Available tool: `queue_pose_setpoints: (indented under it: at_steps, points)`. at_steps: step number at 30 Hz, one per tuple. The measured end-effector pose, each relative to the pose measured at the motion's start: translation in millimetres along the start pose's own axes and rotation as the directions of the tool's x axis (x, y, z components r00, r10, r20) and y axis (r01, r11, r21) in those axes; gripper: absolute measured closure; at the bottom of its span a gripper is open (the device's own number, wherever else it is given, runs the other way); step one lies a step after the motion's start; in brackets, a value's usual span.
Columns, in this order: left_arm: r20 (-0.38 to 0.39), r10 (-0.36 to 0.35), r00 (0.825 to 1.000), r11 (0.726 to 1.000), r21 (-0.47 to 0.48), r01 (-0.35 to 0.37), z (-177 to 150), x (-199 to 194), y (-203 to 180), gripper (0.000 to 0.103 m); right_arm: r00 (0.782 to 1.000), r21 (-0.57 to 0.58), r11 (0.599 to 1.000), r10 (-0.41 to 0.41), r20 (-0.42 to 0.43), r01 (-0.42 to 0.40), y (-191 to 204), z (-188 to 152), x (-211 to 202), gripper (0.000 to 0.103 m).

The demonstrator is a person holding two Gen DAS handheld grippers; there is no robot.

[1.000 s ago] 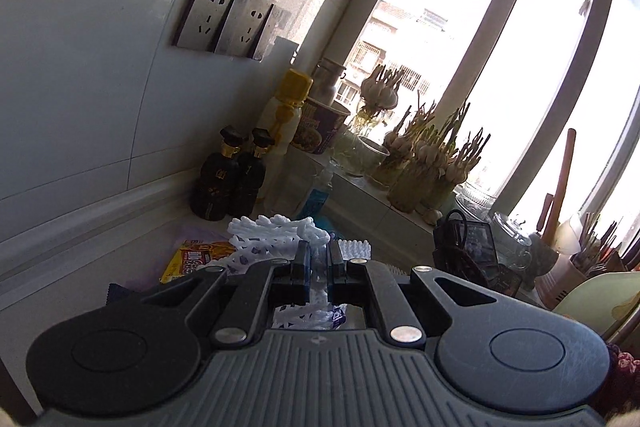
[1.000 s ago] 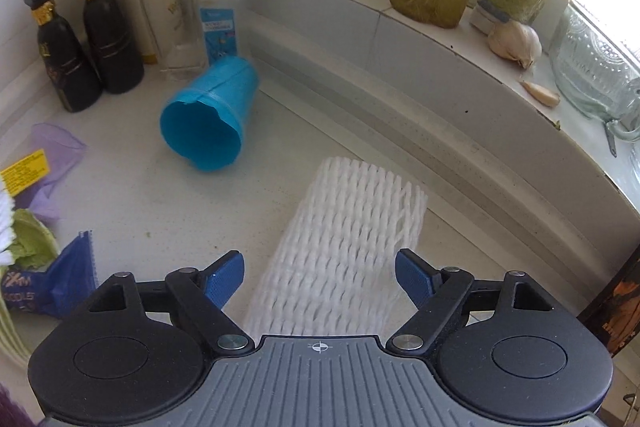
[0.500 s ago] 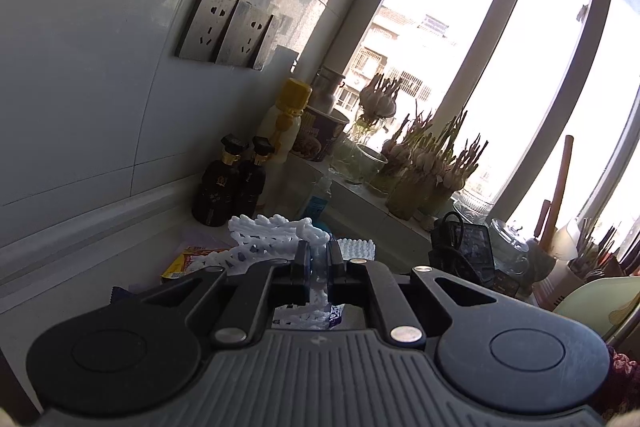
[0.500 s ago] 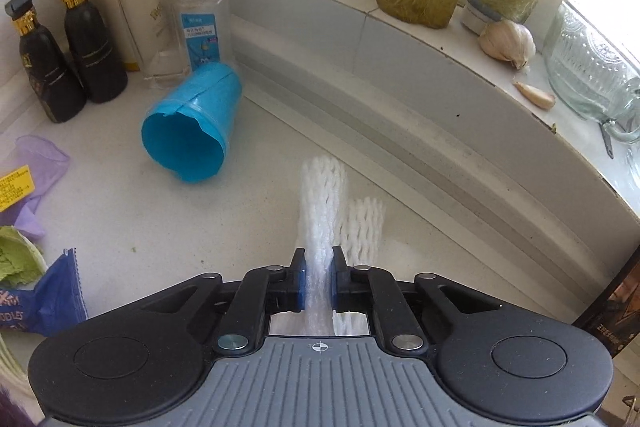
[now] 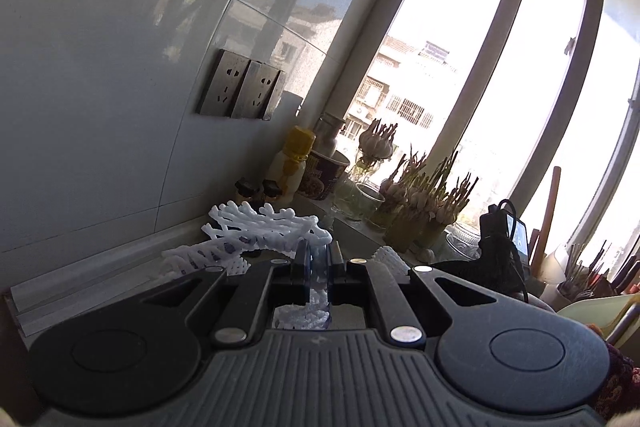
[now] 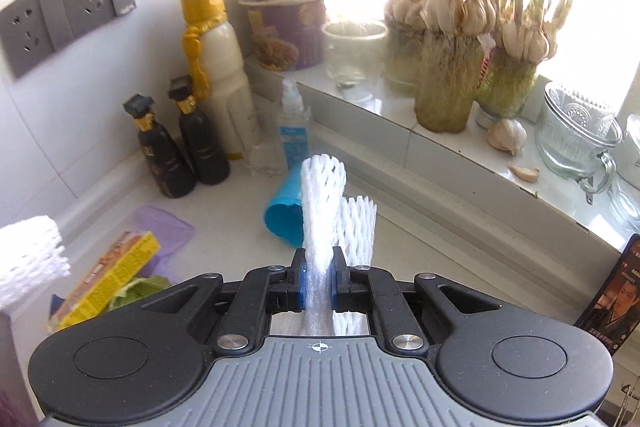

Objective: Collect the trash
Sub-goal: 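Carry both held foam nets down over the cream trash bin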

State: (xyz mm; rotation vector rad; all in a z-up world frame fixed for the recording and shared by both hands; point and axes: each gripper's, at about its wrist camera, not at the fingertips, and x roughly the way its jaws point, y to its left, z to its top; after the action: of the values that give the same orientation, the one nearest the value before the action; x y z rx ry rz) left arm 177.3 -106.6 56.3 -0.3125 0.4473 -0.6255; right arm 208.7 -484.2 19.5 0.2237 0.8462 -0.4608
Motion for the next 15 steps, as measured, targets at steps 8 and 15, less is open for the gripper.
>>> queue_pose_setpoints:
  at_steps: [8,15]
  points:
    - [0.059,0.053,0.997,0.999,-0.014,-0.052,6.9,-45.8,17.5,0.097,0.989,-0.049,0.99,0.137,0.053,-0.134,47.7,2.7,-49.0,0.094]
    - [0.083,0.113,0.99,0.992,-0.067,-0.107,1.4,-82.6,44.6,0.097,0.969,-0.104,0.965,0.244,0.038,-0.239,101.1,-11.2,-67.9,0.094]
